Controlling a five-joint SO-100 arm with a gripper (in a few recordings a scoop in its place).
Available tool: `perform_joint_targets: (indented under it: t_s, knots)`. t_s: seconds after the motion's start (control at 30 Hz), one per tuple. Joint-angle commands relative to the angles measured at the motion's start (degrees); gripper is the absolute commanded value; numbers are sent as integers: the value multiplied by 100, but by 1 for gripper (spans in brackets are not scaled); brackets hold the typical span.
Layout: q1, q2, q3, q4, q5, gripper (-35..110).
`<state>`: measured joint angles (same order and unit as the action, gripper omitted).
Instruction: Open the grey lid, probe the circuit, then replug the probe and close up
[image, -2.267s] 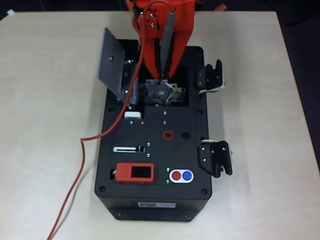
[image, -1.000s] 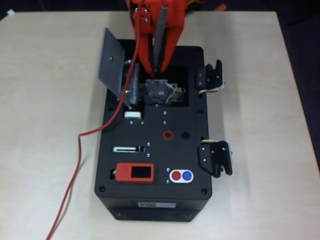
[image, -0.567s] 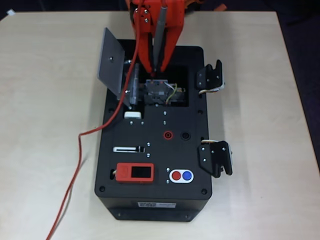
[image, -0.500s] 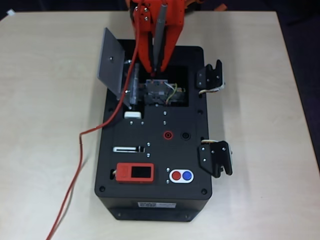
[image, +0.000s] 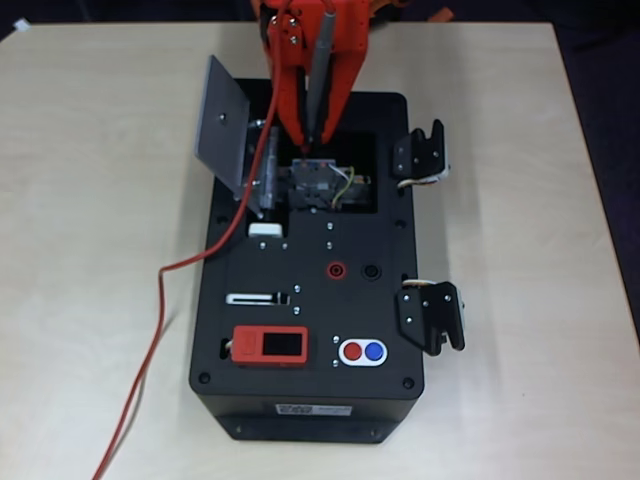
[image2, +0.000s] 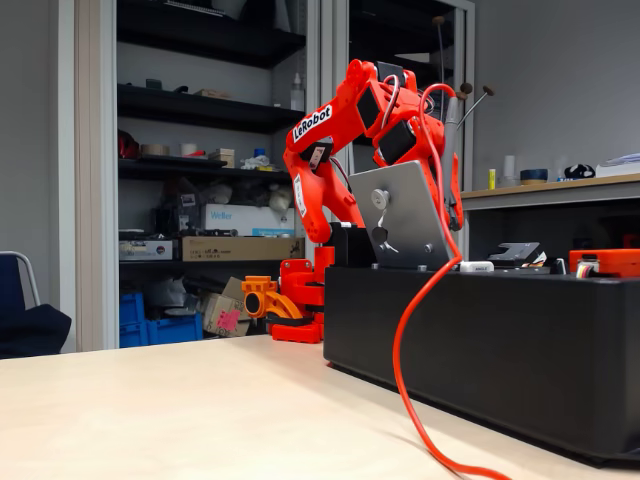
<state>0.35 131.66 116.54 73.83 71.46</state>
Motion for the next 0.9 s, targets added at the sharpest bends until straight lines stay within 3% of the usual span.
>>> perform_joint_targets:
  t_s: [0.0,0.87]
  knots:
    - [79,211,-202,123,35,0]
    - [123,176,-387,167,35,0]
